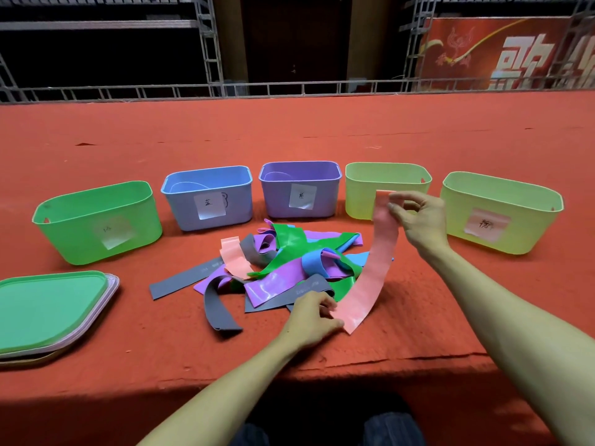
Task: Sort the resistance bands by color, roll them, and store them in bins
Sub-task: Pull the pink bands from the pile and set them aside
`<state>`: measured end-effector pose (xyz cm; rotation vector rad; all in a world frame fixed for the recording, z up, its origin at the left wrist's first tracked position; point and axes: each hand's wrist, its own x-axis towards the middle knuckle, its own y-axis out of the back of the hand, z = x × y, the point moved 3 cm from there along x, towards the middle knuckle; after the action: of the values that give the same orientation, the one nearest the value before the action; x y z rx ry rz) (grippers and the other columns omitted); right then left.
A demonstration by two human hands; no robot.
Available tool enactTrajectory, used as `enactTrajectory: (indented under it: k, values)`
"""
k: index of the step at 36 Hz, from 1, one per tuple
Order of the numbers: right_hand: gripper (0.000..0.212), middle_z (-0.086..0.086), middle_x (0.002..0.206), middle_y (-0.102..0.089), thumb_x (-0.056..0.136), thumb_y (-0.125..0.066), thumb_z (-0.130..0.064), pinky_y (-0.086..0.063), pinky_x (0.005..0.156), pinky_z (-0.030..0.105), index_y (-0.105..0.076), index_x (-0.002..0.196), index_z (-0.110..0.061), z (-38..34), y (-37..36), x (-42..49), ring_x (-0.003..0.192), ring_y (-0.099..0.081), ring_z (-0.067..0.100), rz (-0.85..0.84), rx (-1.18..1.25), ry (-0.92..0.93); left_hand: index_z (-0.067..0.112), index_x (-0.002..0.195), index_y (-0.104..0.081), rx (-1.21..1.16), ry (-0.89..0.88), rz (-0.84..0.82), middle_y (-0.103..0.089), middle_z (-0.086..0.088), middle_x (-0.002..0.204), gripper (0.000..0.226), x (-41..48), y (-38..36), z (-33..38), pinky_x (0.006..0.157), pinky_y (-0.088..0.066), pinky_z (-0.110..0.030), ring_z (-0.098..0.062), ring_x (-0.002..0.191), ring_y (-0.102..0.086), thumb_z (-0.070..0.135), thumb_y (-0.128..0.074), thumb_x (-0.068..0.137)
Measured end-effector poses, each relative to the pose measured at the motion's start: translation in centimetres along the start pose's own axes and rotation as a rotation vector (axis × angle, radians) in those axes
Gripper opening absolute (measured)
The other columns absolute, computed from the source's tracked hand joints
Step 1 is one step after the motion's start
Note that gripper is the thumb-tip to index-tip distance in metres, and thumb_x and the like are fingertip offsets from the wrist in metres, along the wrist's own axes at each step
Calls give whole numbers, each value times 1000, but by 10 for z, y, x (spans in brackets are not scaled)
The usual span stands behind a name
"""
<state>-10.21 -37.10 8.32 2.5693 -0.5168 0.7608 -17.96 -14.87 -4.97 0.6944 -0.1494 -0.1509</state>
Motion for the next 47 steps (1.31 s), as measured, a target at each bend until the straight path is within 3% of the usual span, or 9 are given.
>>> enactTrajectory:
  k: [3, 9, 15, 19, 24, 32, 34, 38, 47]
  values:
    - [22, 0, 87, -72, 79, -74, -5, -58, 78, 38, -72, 94, -21, 2, -1, 0, 77, -66, 14, 3, 12, -1, 16, 92, -68, -7, 14, 28, -64, 4, 86, 22, -1, 1, -1, 64, -37, 0, -9, 83, -63, 19, -79, 73]
    - [22, 0, 88, -72, 79, -74, -4, -58, 78, 40, -73, 94, -20, 2, -1, -3, 78, -66, 15, -2, 18, 6, 13, 79, -70, 10, 44, 62, -71, -1, 82, 15, -1, 1, 1, 76, -49, -19, -12, 83, -67, 22, -80, 72]
    - [22, 1, 86, -72, 80, -73, -3, -57, 72, 38, -72, 94, -21, 0, 6, 1, 73, -65, 11, 17, 43, -8, 10, 73, -75, 14, 41, 36, -66, 6, 70, 10, -4, -4, 6, 61, -38, -3, -6, 75, -64, 19, -78, 73]
    - [23, 1, 88, -71, 80, -73, -2, -56, 71, 31, -72, 96, -18, -3, 11, 1, 70, -63, -2, 27, 38, -1, 9, 72, -76, 39, 19, 30, -67, 4, 74, 11, -4, -7, 11, 71, -49, -19, -7, 72, -61, 19, -77, 75]
    - [23, 2, 89, -72, 80, -73, -3, -53, 70, 22, -71, 96, -20, 1, 13, -2, 68, -61, -6, 17, 23, 5, 9, 69, -74, 107, 3, -5, -69, -3, 72, 12, -5, -13, 16, 71, -52, -29, -13, 70, -60, 19, -74, 75]
    - [21, -1, 88, -70, 81, -72, -4, -50, 70, 13, -71, 96, -19, 2, 14, -4, 68, -60, -10, 11, 11, 18, 12, 56, -67, 89, 135, -35, -59, 8, 59, 19, 0, -16, 23, 73, -49, -23, -7, 70, -57, 11, -74, 74]
    - [21, -1, 89, -70, 81, -72, -3, -50, 69, 12, -71, 96, -18, 2, 14, -3, 67, -59, -11, 16, 9, 20, 17, 50, -61, 82, 187, -61, -63, 6, 62, 27, 1, -16, 21, 72, -50, -24, -9, 73, -61, 10, -72, 73]
    - [19, -1, 89, -69, 82, -71, -3, -50, 70, 10, -72, 98, -13, 4, 17, -2, 67, -59, -13, 29, -4, 18, 8, 61, -69, 60, 243, -95, -74, -5, 80, 14, 4, -15, 19, 76, -56, -33, -15, 85, -68, 8, -63, 74]
    - [18, 0, 92, -71, 82, -71, -4, -50, 73, 10, -73, 99, -10, 13, 20, 0, 71, -60, -11, 42, -30, 14, 13, 56, -59, 110, 208, -155, -69, -7, 75, 21, 9, -11, 19, 71, -51, -29, -18, 82, -66, 4, -55, 74]
